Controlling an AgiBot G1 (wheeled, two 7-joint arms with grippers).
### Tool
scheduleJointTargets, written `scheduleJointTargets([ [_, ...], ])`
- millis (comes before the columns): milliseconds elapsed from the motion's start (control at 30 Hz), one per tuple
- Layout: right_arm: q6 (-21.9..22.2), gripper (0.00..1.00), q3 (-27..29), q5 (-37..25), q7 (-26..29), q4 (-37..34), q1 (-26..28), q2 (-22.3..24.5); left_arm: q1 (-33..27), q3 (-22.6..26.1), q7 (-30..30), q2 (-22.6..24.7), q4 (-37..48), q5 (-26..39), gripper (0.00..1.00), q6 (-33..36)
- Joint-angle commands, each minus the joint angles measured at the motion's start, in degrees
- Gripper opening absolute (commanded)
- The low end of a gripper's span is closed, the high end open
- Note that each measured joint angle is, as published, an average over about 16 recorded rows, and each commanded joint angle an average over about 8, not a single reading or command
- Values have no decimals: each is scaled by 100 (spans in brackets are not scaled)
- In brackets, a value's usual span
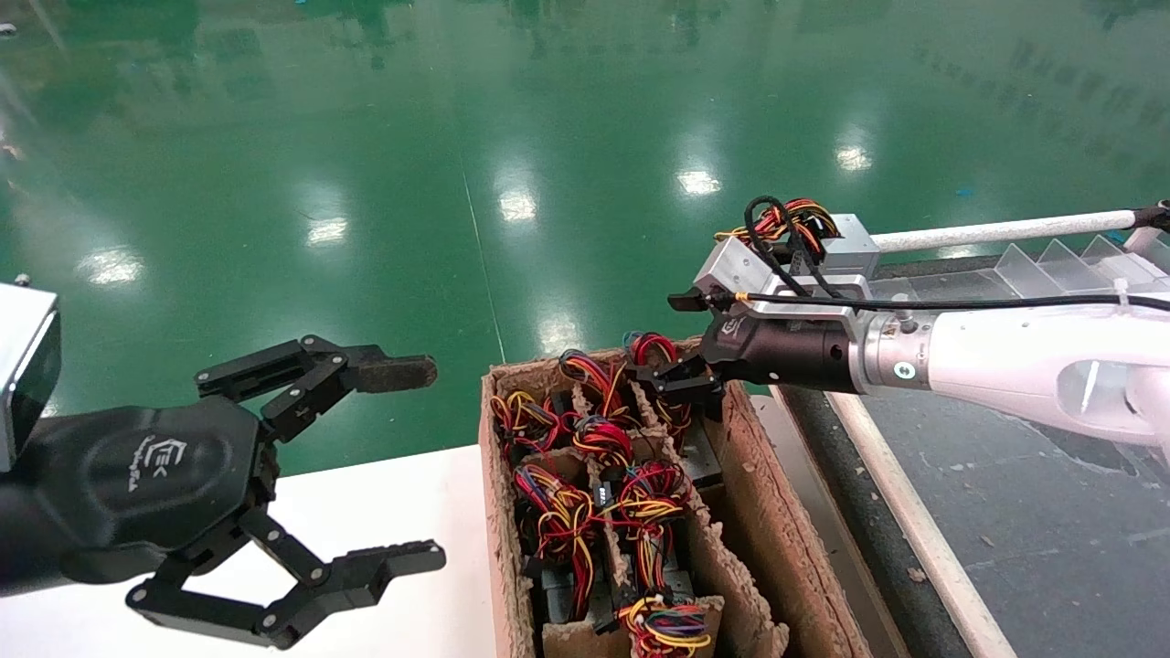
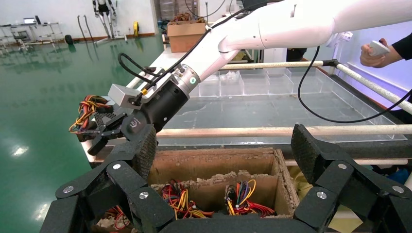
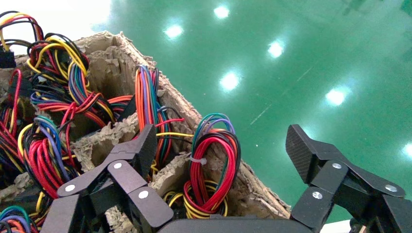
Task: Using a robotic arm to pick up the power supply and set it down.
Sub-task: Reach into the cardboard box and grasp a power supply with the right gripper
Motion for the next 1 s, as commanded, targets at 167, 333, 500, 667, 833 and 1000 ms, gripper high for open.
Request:
scheduleJointTargets([
  [167,-3,0,28,39,-179,-272,41,-47,0,0,0,0,0,0,100,0],
  [333,-14,0,34,44,-292,-429,56,-50,0,0,0,0,0,0,100,0],
  [500,7,0,42,54,-389,-543,69,-49,0,0,0,0,0,0,100,0],
  [667,97,0,65,85,-460,-637,69,-91,0,0,0,0,0,0,100,0],
  [833,176,0,81,106,-523,-699,65,-153,0,0,0,0,0,0,100,0],
  [1000,216,0,82,106,-577,-744,56,-199,0,0,0,0,0,0,100,0],
])
